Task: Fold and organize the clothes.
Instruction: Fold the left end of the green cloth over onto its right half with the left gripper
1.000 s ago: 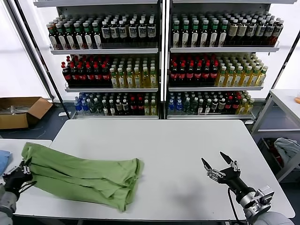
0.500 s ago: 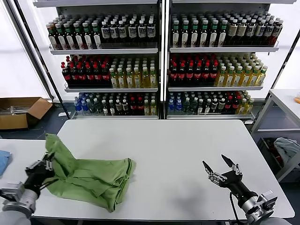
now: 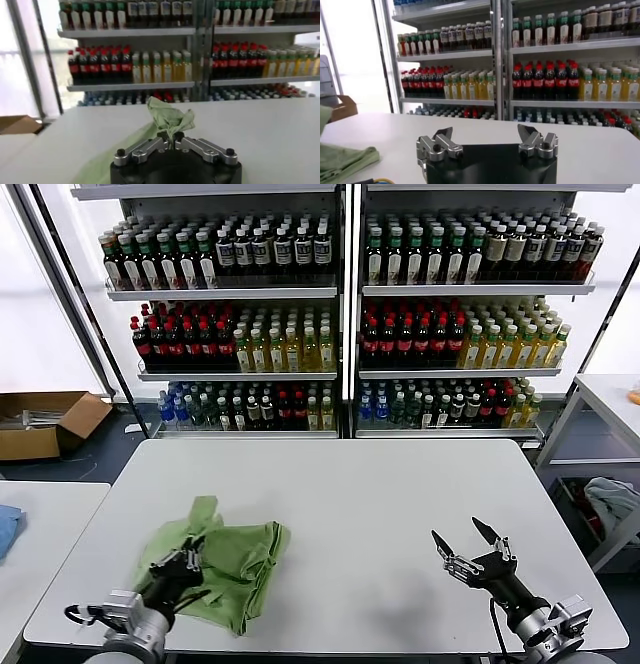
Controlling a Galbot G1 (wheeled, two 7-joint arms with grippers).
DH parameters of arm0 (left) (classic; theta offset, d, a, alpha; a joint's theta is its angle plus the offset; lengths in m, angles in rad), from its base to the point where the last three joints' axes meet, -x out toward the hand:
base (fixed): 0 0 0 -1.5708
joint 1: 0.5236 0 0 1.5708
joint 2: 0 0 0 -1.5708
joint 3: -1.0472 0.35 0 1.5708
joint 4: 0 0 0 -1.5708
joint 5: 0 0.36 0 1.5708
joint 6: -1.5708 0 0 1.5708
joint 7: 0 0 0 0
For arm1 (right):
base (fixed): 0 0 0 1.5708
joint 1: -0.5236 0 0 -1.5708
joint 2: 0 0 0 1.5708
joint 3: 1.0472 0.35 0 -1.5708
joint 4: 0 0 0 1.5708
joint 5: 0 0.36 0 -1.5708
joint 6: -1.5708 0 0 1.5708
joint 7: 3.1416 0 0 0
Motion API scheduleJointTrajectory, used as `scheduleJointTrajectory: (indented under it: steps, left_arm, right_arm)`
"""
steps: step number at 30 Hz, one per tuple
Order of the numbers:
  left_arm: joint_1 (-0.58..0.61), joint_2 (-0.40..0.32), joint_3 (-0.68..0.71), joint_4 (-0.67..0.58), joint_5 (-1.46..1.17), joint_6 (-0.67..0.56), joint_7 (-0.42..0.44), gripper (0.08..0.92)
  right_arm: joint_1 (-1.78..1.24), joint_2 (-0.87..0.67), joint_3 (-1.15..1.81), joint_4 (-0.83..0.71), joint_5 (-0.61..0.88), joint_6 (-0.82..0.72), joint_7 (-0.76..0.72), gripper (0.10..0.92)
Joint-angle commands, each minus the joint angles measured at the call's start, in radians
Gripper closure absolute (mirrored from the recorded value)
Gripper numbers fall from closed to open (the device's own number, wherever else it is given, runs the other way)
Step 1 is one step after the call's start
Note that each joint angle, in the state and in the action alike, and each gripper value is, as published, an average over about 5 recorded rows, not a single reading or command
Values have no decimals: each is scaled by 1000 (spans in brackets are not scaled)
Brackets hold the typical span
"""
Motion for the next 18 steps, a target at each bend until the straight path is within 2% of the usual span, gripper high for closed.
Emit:
scheduleJointTrajectory:
  steps: [1, 9, 12, 18]
  left_arm:
    - [3, -69, 207, 40, 104, 8, 19, 884]
    - [14, -82, 263, 54, 158, 29, 28, 876]
    - [20, -81, 262, 24, 148, 37, 27, 818]
    - [28, -82, 265, -89, 20, 63, -20, 646]
  right_arm:
    - [11, -3, -4, -7, -1, -4, 4, 203]
    - [28, -1, -14, -23, -5, -6, 8, 203]
    - [32, 2, -22, -27, -10, -6, 8, 203]
    - [46, 10, -47, -30, -19, -7, 10, 203]
